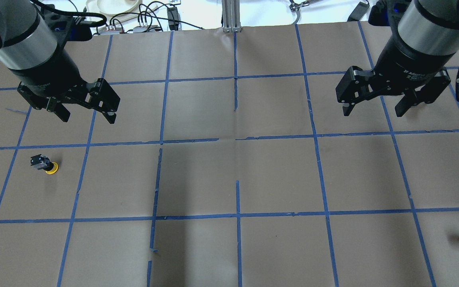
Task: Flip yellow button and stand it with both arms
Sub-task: 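Move the left gripper down toward the yellow button lying on its side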
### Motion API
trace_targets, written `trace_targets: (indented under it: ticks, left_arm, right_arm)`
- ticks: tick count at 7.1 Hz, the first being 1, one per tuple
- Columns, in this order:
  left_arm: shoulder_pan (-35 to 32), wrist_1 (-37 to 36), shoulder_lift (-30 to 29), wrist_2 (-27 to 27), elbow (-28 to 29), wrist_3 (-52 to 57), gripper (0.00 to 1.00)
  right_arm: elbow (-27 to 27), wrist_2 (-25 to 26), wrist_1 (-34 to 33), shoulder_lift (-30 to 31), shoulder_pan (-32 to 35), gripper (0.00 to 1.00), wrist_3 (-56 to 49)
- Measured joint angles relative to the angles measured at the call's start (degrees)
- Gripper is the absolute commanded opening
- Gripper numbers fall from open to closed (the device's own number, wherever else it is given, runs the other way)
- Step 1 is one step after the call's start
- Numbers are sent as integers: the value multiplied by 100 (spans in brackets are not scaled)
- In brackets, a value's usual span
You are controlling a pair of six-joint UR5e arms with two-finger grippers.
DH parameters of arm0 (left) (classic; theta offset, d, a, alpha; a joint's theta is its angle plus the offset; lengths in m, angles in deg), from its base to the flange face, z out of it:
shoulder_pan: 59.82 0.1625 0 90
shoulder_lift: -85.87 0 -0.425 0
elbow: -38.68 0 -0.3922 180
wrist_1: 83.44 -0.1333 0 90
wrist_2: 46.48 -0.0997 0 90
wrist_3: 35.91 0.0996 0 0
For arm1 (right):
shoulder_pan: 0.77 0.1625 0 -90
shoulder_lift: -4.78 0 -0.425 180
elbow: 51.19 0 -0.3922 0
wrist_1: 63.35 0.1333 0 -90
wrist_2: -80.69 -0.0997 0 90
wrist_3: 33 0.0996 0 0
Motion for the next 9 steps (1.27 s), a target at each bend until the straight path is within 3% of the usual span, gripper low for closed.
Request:
trace_targets:
  ticks: [4, 7, 9]
  left_arm:
    - [108, -21, 59, 35, -212, 190, 100]
    - [1031, -608, -277, 44, -551, 666, 100]
    - [1764, -758, -443, -248, -647, 1225, 99]
  right_arm:
    - [3, 0, 15, 3, -5, 100, 2]
    - [7, -50, 14, -4, -2, 100, -5]
    - [9, -71, 9, -6, -1, 100, -27]
